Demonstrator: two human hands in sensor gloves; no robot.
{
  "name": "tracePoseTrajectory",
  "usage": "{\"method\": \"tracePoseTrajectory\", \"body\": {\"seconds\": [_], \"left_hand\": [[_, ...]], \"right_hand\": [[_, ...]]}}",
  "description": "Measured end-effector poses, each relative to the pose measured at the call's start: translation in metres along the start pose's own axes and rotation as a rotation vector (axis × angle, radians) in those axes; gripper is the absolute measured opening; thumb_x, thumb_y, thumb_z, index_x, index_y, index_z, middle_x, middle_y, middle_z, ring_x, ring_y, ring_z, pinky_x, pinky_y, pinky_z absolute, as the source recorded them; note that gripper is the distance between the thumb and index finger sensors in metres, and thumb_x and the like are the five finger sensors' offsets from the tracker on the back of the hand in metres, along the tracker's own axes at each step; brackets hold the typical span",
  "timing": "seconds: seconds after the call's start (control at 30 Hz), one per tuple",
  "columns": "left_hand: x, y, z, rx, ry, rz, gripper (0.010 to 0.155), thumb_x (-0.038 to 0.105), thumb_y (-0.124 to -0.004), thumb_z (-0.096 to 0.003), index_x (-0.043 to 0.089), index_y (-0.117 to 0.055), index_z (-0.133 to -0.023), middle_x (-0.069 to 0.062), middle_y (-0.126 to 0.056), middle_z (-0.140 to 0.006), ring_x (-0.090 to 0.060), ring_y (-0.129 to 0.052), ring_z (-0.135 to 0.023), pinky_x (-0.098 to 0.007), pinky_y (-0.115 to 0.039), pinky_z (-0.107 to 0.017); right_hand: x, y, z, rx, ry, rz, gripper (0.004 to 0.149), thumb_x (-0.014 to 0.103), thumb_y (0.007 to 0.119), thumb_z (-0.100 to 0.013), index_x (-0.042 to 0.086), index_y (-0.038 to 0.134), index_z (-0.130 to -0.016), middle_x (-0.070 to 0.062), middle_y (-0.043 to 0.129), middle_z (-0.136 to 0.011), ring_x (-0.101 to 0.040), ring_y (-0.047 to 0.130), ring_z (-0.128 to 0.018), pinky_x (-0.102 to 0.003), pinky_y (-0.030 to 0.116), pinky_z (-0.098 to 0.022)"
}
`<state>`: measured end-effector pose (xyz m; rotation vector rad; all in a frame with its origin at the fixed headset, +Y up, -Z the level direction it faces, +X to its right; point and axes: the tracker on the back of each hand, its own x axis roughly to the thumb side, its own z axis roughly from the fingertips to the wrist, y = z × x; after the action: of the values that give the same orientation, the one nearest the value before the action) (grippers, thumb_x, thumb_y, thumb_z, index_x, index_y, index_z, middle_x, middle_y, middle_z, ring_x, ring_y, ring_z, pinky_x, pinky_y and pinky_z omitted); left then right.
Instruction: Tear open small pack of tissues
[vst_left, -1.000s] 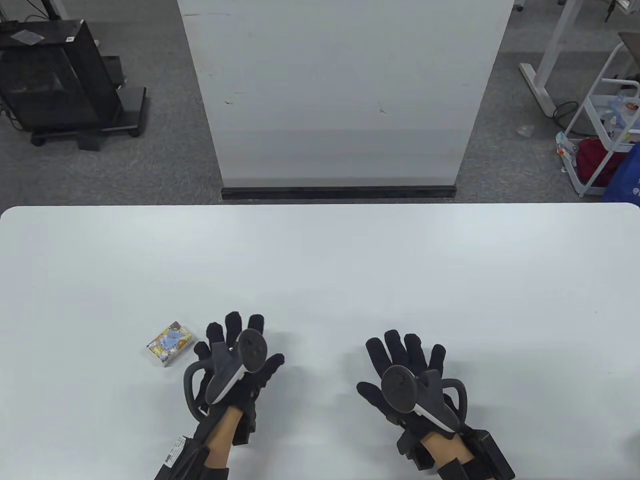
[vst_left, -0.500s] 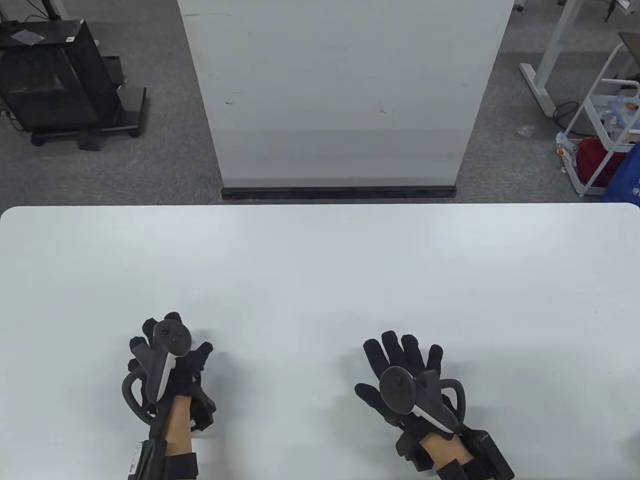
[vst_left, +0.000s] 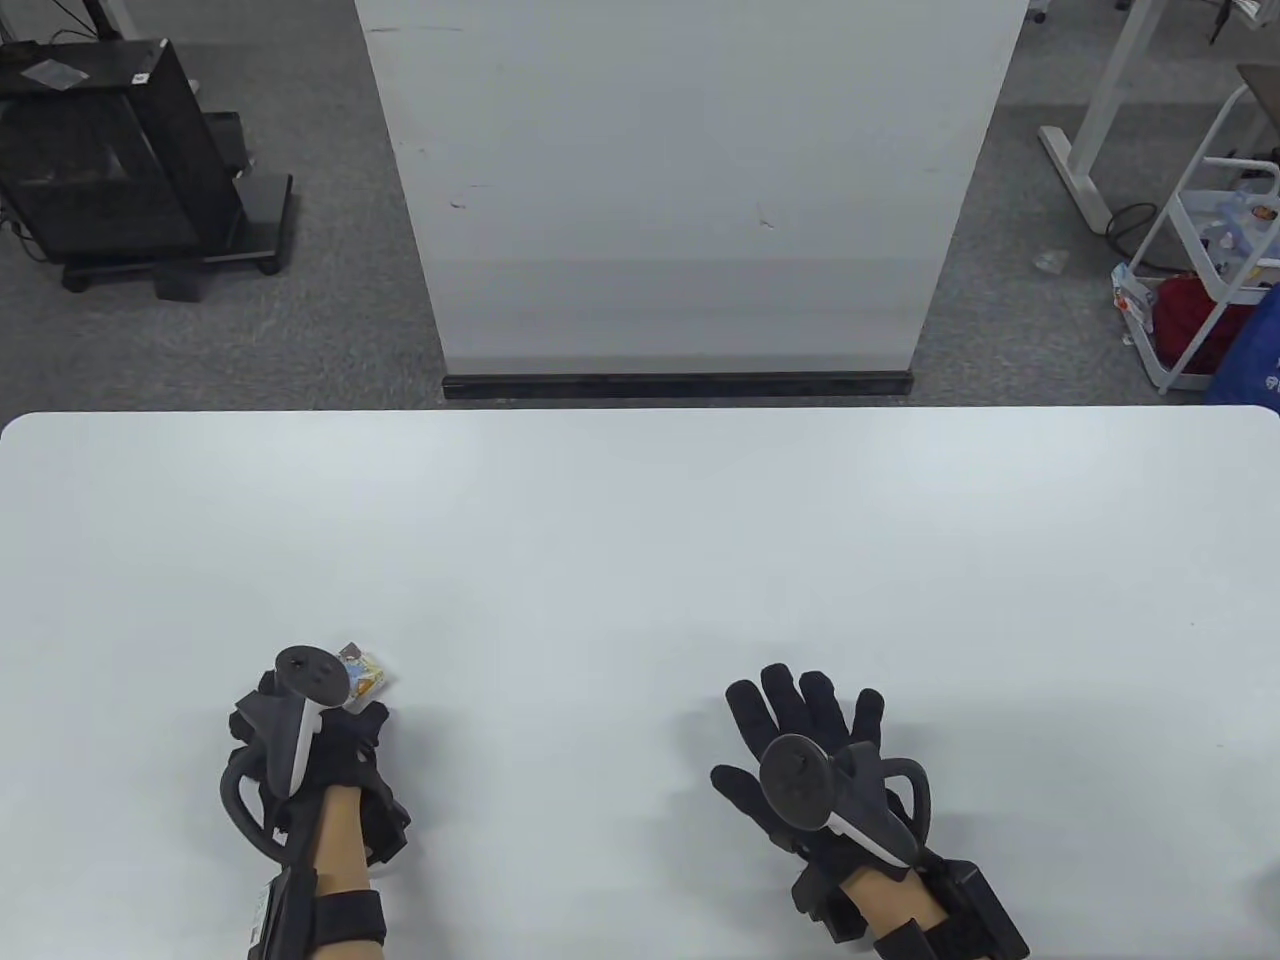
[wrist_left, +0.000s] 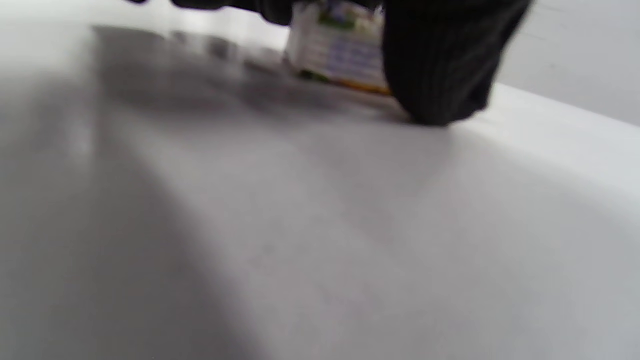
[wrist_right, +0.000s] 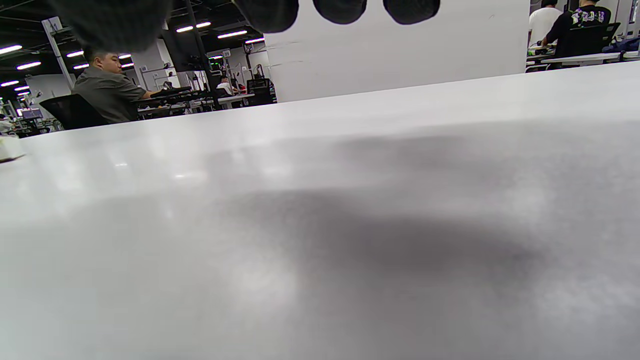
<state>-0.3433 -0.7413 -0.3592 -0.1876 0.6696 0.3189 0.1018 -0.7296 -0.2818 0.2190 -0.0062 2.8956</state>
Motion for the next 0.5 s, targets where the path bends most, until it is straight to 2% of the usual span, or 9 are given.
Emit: {"method": "tracePoseTrajectory", "body": {"seconds": [0.13,0.27,0.5], "left_hand": [[0.0,0.0,0.0,0.048,0.007,0.014,0.078,0.042,-0.084,-0.0516,0.033,-0.036,-0.112,-0.007,-0.047,-0.12,-0.047,-0.042,-0.11,-0.069,-0.035,-0.078],[0.001,-0.001,0.0,0.044,-0.02,0.049,0.077,0.039,-0.085,-0.0521,0.033,-0.038,-0.112,-0.005,-0.05,-0.118,-0.043,-0.043,-0.11,-0.071,-0.032,-0.078],[0.012,-0.001,0.01,0.073,-0.114,0.04,0.076,0.038,-0.086,-0.0509,0.029,-0.041,-0.111,-0.01,-0.057,-0.113,-0.042,-0.055,-0.105,-0.071,-0.037,-0.077]], "right_hand": [[0.0,0.0,0.0,-0.003,0.004,0.006,0.083,0.068,0.07,-0.046,0.033,0.047,-0.119,-0.004,0.039,-0.125,-0.043,0.042,-0.113,-0.075,0.025,-0.072],[0.0,-0.002,0.001,-0.005,0.003,0.0,0.083,0.068,0.07,-0.046,0.034,0.047,-0.119,-0.002,0.038,-0.126,-0.043,0.041,-0.114,-0.075,0.025,-0.073],[-0.001,-0.003,0.001,-0.012,0.005,-0.001,0.084,0.068,0.07,-0.046,0.034,0.046,-0.119,-0.003,0.038,-0.126,-0.043,0.041,-0.114,-0.075,0.025,-0.073]]}}
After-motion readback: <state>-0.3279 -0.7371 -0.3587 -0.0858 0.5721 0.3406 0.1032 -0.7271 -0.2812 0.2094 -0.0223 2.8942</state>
